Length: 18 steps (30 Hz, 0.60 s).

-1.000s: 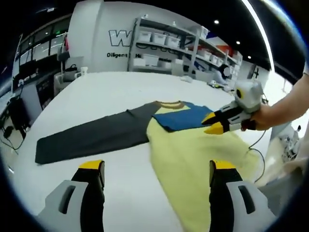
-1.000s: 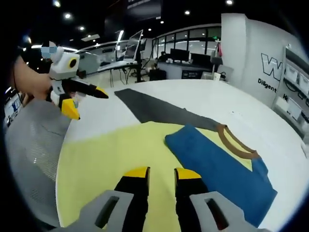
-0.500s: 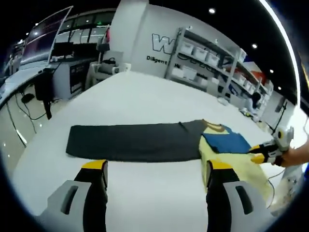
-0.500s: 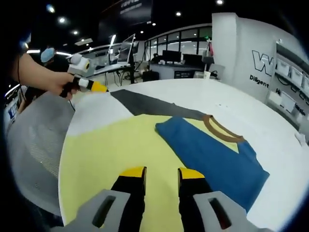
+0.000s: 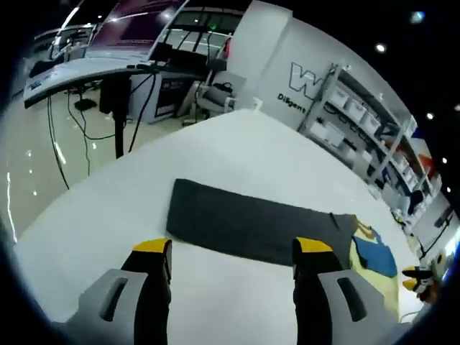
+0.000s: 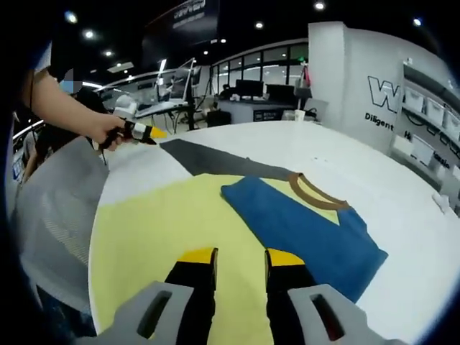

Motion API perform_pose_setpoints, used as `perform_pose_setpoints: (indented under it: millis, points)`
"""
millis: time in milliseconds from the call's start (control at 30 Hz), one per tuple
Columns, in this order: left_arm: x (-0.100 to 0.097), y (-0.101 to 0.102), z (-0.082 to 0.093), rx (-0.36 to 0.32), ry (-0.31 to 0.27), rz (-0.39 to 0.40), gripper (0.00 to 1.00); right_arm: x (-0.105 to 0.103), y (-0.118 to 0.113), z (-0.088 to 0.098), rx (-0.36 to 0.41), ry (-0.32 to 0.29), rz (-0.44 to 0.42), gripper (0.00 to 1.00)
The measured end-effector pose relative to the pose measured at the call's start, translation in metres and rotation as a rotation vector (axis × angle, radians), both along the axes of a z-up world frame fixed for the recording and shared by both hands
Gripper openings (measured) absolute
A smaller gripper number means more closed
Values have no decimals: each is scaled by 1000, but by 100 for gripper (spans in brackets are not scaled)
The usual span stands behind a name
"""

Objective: Fold the garment on the visible template until the final outline fits inside the template.

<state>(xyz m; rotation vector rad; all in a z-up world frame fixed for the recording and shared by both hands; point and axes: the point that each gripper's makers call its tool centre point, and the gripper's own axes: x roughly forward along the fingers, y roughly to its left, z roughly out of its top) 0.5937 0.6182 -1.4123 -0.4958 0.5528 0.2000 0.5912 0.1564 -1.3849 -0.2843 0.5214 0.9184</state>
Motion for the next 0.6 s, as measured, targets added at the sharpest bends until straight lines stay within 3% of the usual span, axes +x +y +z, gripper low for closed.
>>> perform_pose_setpoints:
  millis: [167, 267, 433, 600]
  points:
    - [7, 5, -12, -15, 27, 17, 59, 1, -3, 4, -11, -13, 6, 19]
    - [4, 8, -8, -24, 24, 80, 47, 4, -5, 6, -14, -15, 2, 18]
    - [1, 5, -6, -14, 37, 111, 32, 8, -6, 8, -14, -21, -5, 17]
    - [-2, 15, -11, -14, 58, 184, 7, 8, -3, 10, -15, -24, -3, 16]
